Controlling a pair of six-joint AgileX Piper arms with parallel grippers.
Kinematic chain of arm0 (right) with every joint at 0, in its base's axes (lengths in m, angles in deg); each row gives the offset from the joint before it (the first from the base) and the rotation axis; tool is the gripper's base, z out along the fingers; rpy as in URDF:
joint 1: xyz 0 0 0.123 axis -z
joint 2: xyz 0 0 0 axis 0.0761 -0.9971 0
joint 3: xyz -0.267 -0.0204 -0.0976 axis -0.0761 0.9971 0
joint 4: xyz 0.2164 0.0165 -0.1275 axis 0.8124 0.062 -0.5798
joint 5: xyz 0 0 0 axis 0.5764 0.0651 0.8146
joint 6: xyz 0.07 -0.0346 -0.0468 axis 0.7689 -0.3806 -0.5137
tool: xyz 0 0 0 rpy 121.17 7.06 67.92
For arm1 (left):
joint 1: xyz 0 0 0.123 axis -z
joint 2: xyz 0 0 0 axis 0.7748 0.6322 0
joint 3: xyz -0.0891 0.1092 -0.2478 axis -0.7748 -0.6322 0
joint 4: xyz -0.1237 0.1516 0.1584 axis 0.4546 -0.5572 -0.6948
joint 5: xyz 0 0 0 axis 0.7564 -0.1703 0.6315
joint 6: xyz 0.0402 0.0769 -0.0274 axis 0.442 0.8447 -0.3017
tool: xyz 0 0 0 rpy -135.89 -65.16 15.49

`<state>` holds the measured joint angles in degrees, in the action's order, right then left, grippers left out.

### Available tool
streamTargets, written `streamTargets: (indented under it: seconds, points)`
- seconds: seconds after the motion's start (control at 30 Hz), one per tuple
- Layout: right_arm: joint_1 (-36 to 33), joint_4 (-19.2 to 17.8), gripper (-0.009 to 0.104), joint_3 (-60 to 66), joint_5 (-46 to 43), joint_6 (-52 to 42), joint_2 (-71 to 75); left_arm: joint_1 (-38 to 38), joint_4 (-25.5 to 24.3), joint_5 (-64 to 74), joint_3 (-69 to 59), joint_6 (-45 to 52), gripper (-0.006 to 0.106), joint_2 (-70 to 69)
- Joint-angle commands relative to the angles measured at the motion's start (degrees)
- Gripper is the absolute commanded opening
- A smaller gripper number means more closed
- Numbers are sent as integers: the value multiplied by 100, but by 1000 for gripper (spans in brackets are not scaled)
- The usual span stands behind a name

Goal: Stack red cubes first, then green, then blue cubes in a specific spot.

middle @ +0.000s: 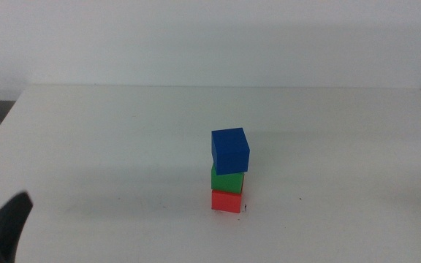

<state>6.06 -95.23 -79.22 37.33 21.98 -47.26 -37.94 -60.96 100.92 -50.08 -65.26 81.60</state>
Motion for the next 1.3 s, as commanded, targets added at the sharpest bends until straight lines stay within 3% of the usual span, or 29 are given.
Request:
streamTargets:
  seconds: [0.0, 0.13, 0.23, 0.7, 0.77, 0.87, 0.93, 1.27]
  points:
    - [39, -176, 87, 414, -196, -48, 521, -122, 45, -144, -451, -9, 94, -520]
    - [39, -734, 87, 1098, -219, -48, 1307, -295, 45, -183, -1033, -9, 94, -1232]
    - [39, -721, 87, 1098, 364, -48, 1693, -396, 45, -312, -1275, -9, 94, -1345]
    - [39, -637, 87, 1098, 18, -48, 1945, -485, -107, -44, -1275, -9, 94, -1345]
    - [39, -515, 87, 1098, 112, -596, 1945, -485, -107, -44, -1275, -9, 94, -1345]
    - [39, 297, 87, 1098, 61, -2614, 1945, -485, -107, -44, -1275, -9, 94, -1345]
    - [39, 762, 87, 1098, 49, -3467, 1945, -485, -107, -56, -1275, -9, 94, -1345]
    - [39, 836, 87, 1098, 60, -3349, 1945, -485, -107, -91, -1275, -9, 94, -1345]
